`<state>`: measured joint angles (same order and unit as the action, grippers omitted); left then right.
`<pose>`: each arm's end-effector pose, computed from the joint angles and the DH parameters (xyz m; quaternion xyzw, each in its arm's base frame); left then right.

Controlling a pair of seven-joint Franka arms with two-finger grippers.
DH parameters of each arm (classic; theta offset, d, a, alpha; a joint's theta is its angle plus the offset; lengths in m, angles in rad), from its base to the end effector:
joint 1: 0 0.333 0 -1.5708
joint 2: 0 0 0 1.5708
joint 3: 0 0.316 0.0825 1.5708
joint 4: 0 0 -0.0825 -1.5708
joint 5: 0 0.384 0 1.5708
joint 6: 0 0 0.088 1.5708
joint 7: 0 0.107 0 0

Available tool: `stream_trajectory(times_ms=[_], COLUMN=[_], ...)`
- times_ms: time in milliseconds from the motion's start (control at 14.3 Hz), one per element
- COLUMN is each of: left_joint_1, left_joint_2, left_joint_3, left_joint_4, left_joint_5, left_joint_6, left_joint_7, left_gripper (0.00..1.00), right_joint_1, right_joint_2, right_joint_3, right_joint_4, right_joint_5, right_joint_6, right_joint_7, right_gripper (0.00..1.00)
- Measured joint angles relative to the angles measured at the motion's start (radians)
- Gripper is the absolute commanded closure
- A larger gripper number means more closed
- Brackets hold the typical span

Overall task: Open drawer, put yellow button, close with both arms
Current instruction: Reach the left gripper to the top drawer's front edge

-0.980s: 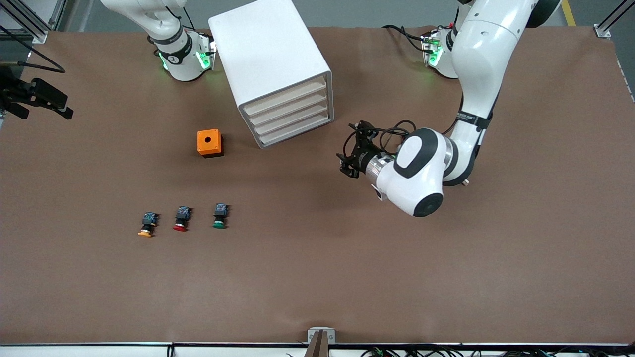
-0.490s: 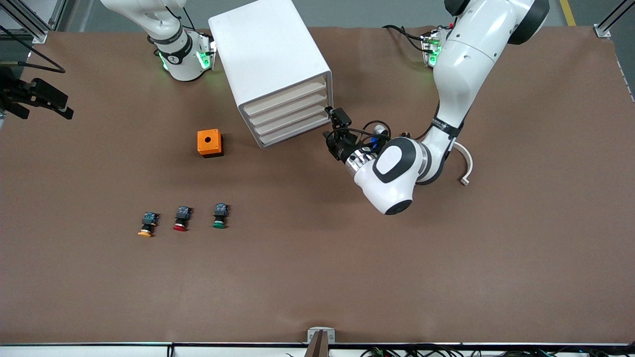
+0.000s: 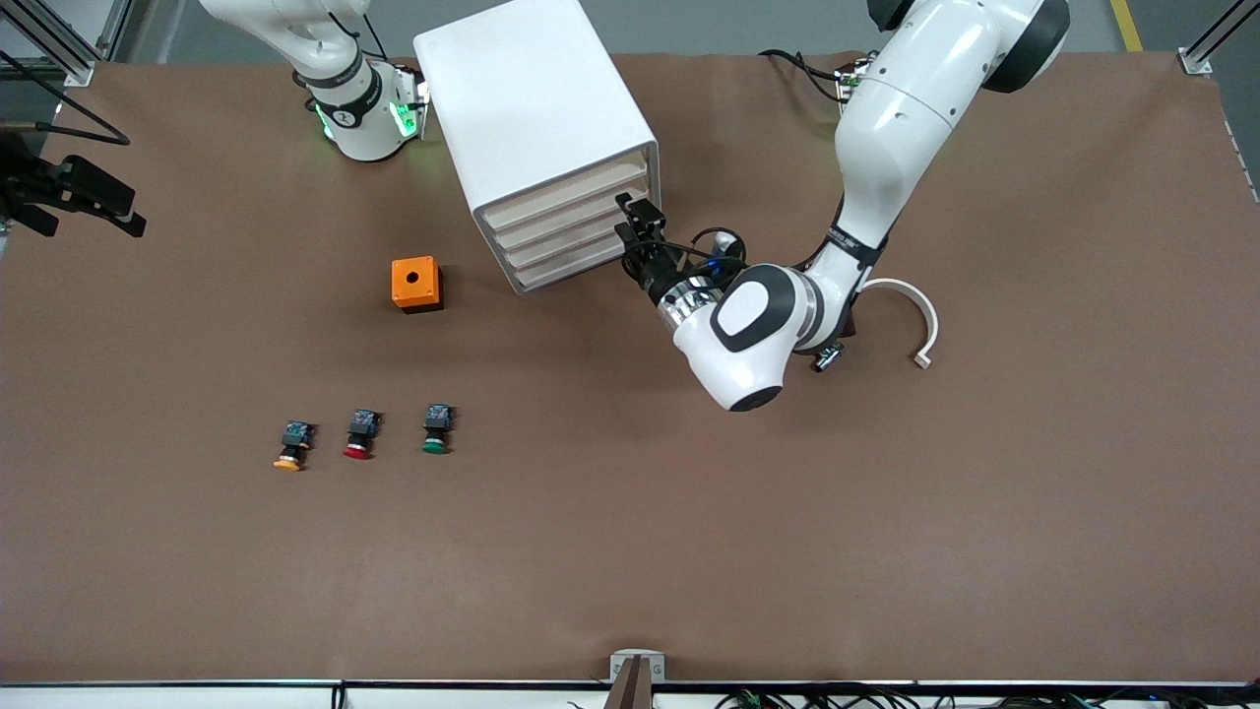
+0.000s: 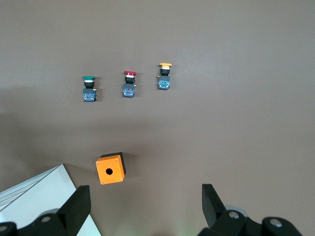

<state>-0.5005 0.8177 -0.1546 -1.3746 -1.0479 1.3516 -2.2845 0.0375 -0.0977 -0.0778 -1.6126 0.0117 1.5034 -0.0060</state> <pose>0.4784 -0.4729 0.2623 -0.4512 -0.6199 0.5745 0.2864 0.5165 -0.0217 0.6512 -0.9998 0.0166 0.0057 0.0098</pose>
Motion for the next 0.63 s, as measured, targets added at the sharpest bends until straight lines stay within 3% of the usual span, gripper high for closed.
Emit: stream_trajectory(times_ms=[280, 630], left_joint_1=[-0.046, -0.099], left_joint_2=[0.013, 0.028], left_joint_3=[0.000, -0.001], left_joint_4=[0.000, 0.000], left_joint_5=[0.000, 0.000], left_joint_6=[0.000, -0.001], left_joint_7=[-0.028, -0.030], left_gripper=[0.43, 0.69], right_joint_1=[0.000, 0.000], right_joint_2=[0.000, 0.000], right_joint_3=[0.000, 0.000], right_joint_4=[0.000, 0.000], right_joint_5=[0.000, 0.000], right_joint_6=[0.000, 0.000], right_joint_7=[0.000, 0.000], right_gripper=[0.00, 0.00])
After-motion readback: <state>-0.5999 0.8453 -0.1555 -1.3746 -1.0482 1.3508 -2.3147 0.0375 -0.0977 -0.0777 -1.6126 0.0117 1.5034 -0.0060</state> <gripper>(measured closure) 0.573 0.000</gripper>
